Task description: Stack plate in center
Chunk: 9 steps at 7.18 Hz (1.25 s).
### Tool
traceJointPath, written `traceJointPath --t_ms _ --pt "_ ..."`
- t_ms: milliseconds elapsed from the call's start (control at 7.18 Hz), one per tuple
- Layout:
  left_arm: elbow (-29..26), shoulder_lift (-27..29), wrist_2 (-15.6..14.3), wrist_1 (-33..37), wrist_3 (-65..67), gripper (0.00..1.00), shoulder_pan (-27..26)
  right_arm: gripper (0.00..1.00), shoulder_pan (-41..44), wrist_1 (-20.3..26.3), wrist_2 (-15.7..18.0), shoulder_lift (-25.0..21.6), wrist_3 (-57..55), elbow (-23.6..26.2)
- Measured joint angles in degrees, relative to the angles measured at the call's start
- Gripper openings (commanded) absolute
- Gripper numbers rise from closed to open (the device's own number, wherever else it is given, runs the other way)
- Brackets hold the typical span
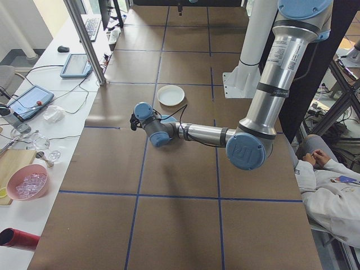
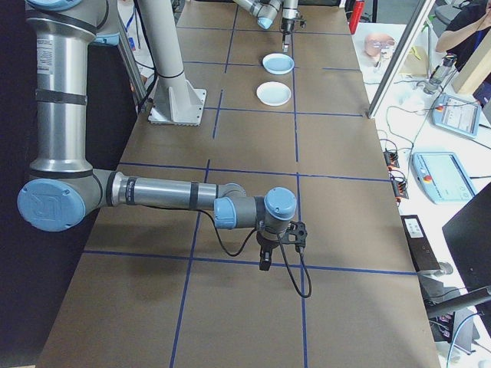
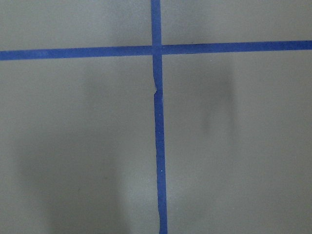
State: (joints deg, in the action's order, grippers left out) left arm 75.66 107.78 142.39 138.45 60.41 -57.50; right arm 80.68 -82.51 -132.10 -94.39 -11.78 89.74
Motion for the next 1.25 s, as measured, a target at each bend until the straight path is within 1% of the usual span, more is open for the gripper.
traceJointPath --t_ms 278,557,696,975,1114,1253 --pt "2.13 3.10 -4.96 0.32 6.57 1.00 5.28 1.00 0.00 -0.02 0.00 -0.02 0.00 0.00" --pt "6.66 3.82 -10.61 0.31 9.24 1.00 10.80 1.00 0.00 -0.02 0.00 -0.02 0.00 0.00" --pt "8.56 3.99 -13.39 0.25 10.18 0.98 13.51 1.00 0.00 -0.01 0.00 -0.01 0.00 0.00" --pt "9.89 4.25 -16.49 -0.40 10.72 0.89 16.31 1.00 0.00 0.00 0.00 -0.03 0.00 0.00" --pt "9.72 4.39 -17.35 -0.61 10.76 0.85 16.70 1.00 0.00 -0.01 0.00 -0.02 0.00 0.00" --pt "9.09 4.84 -17.71 -0.69 10.80 0.78 16.85 1.00 0.00 -0.02 0.00 -0.03 0.00 0.00"
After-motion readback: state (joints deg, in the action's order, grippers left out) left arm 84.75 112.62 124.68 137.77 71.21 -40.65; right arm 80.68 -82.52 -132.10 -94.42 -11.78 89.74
